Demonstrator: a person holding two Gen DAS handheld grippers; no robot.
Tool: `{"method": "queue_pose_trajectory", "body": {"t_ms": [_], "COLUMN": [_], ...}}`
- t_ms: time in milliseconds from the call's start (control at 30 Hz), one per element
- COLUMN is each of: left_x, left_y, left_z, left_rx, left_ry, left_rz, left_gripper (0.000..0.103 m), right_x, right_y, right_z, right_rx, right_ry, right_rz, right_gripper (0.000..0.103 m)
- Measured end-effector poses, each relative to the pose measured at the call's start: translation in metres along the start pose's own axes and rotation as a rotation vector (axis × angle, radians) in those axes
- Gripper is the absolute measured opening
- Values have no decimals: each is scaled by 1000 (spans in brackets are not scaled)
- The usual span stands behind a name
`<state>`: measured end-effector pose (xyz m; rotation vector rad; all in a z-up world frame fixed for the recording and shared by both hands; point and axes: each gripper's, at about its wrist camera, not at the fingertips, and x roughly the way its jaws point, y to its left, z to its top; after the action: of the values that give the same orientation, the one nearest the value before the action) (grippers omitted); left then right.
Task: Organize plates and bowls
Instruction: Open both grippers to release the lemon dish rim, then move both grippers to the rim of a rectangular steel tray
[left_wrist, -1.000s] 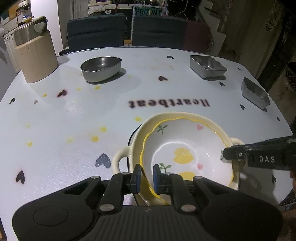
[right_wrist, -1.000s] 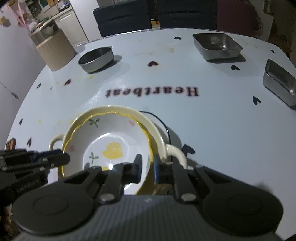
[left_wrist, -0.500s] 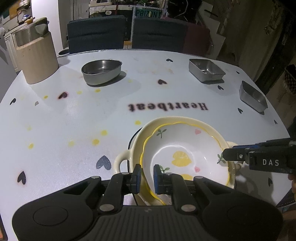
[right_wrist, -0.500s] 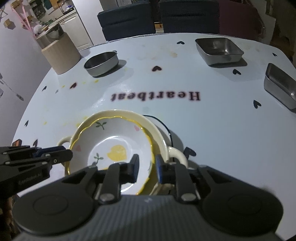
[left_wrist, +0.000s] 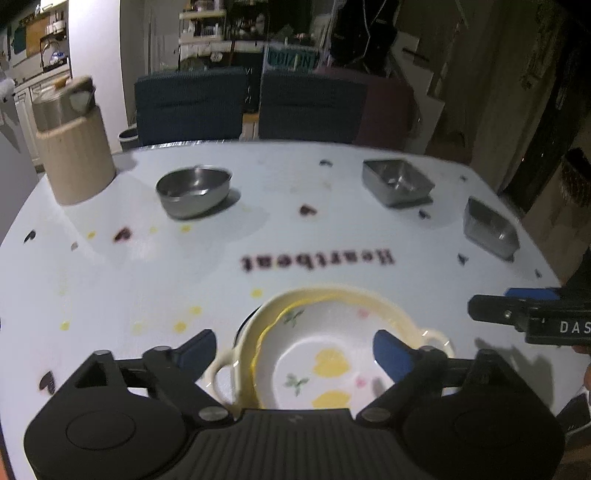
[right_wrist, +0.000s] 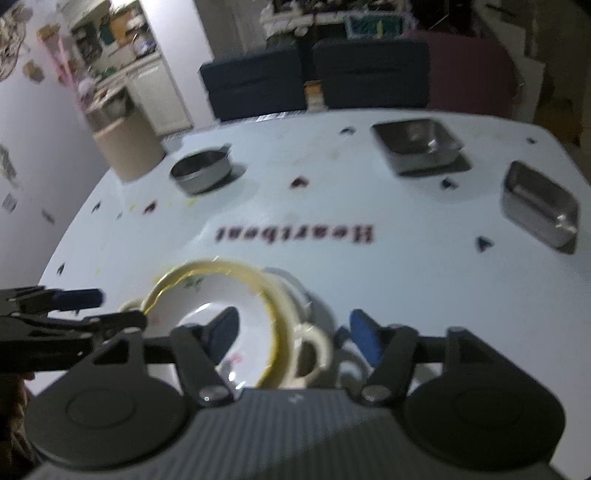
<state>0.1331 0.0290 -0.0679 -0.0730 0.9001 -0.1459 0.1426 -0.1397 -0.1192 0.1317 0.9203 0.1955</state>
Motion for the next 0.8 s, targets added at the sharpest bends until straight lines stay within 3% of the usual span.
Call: {"method": "queue_pose_trajectory", "body": {"t_ms": [267,600,800], "left_x": [8,42,72], "left_y": [-45,-110,-152], "left_z": [21,54,66], "left_rx": [61,69,90], "left_ry": [-71,-143,-156], "left_rz": [-15,-56,-118], "left_gripper": [103,103,103], "right_x": [-34,-54,-47], "right_y": [-56,-140,-189], "right_z": [5,3,9], "right_rx": [66,220,317], "right_ry": [-137,-298,-337], "right_rz": [-111,-224,-299], "right_gripper": [102,103,103]}}
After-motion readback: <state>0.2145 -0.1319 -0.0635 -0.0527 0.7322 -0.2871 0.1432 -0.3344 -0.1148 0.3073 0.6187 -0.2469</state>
